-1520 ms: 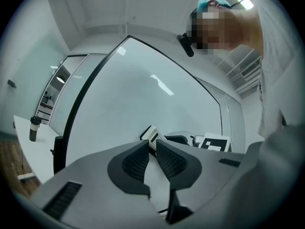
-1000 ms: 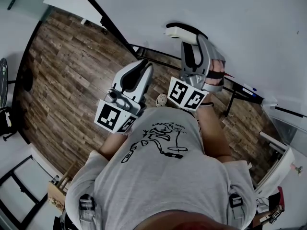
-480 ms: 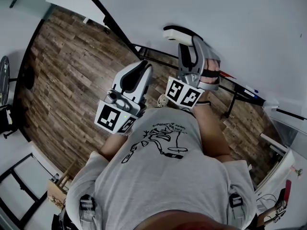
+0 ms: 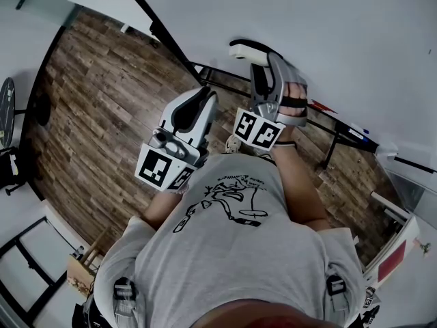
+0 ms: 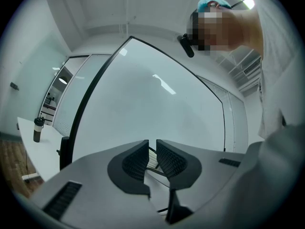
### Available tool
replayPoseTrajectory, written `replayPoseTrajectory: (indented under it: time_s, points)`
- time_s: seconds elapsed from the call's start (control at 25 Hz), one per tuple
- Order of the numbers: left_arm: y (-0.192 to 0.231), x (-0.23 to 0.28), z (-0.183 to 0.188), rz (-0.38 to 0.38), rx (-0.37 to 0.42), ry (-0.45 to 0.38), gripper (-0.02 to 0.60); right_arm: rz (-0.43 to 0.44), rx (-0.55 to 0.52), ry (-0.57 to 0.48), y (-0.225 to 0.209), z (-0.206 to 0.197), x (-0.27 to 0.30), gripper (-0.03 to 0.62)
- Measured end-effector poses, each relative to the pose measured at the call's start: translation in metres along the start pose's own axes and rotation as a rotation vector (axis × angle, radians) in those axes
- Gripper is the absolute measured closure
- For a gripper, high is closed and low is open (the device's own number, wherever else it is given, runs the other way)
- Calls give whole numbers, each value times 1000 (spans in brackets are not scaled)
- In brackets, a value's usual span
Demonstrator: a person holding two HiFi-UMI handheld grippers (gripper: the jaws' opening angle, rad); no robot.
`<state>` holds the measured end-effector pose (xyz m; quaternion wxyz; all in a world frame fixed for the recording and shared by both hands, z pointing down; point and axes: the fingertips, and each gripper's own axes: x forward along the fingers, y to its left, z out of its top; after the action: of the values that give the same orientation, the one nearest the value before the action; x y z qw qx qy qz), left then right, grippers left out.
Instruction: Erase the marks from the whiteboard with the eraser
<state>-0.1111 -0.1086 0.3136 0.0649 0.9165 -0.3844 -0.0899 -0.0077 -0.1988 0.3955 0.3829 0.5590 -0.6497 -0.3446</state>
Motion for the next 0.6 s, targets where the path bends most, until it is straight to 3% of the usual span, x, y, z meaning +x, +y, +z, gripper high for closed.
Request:
replayPoseTrajectory:
  time_s: [0.6]
  points:
    - [5,-7,4,14,8,1,520,50,-25,8,26,2,8,356]
